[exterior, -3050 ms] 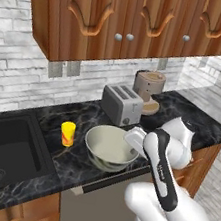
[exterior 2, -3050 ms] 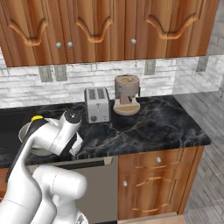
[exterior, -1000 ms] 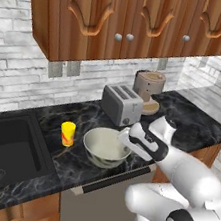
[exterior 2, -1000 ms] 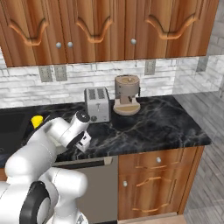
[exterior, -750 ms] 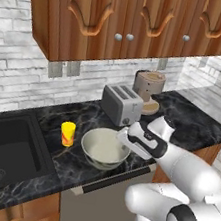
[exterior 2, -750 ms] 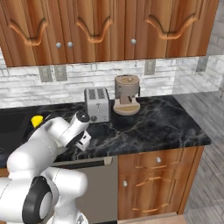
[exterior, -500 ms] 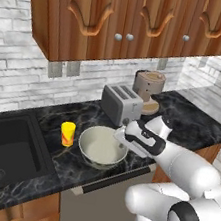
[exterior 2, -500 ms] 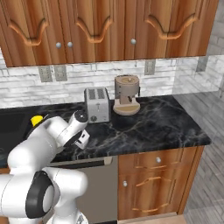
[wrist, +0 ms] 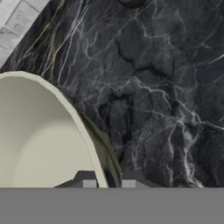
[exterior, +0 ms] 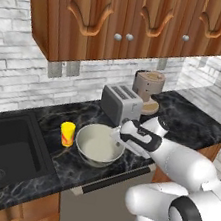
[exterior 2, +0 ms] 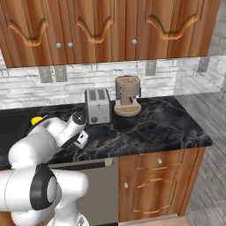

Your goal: Pick the cup and bowl from the counter and place them on the counter next to the sink.

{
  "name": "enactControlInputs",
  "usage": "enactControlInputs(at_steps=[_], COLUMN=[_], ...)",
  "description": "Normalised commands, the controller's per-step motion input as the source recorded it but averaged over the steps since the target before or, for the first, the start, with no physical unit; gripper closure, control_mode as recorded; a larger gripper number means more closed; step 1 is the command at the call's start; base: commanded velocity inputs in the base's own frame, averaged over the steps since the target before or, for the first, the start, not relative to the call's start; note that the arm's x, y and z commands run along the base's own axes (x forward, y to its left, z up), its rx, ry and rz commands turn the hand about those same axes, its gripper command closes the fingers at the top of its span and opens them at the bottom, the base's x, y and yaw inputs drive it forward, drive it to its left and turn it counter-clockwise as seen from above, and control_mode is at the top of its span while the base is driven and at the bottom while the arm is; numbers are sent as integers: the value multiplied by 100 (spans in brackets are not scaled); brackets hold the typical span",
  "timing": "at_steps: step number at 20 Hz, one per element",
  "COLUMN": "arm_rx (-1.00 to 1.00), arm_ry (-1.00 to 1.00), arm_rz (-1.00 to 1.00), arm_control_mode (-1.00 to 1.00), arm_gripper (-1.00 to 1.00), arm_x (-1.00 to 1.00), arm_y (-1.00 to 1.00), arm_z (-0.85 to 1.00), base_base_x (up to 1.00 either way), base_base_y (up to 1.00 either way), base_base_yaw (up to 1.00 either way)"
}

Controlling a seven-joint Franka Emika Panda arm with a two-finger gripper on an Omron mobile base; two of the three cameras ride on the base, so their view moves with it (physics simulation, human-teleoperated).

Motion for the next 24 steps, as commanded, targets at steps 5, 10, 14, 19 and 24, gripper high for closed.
enactControlInputs(at_steps=[5,10,14,19,24], arm_rx=[0,0,0,0,1], arm_ry=[0,0,0,0,-8], arm_rz=[0,0,0,0,0], arm_control_mode=[-100,-100,-100,-100,-100], arm_gripper=[100,-100,-100,-100,-100], arm_x=[0,0,0,-2,-46], arm_y=[0,0,0,0,0], arm_z=[0,0,0,14,35], base_base_x=[0,0,0,0,0], base_base_y=[0,0,0,0,0], base_base_yaw=[0,0,0,0,0])
